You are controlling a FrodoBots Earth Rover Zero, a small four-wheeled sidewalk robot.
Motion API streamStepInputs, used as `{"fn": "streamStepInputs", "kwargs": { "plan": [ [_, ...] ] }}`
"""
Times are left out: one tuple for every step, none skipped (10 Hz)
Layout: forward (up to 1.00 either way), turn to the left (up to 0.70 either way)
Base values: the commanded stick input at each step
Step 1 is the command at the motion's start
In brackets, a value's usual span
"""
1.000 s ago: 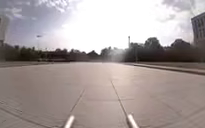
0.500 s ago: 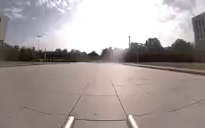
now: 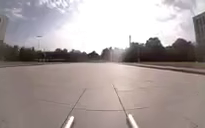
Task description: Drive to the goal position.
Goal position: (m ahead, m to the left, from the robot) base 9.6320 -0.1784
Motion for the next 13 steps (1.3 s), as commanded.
{"fn": "streamStepInputs", "kwargs": {
  "plan": [
    [1.00, 0.00],
    [1.00, 0.00],
    [1.00, 0.00],
    [1.00, 0.00],
    [1.00, 0.00],
    [1.00, 0.00],
    [1.00, 0.00],
    [1.00, 0.00],
    [1.00, 0.00],
    [1.00, 0.00],
    [1.00, 0.00],
    [1.00, 0.00],
    [1.00, 0.00]
  ]
}}
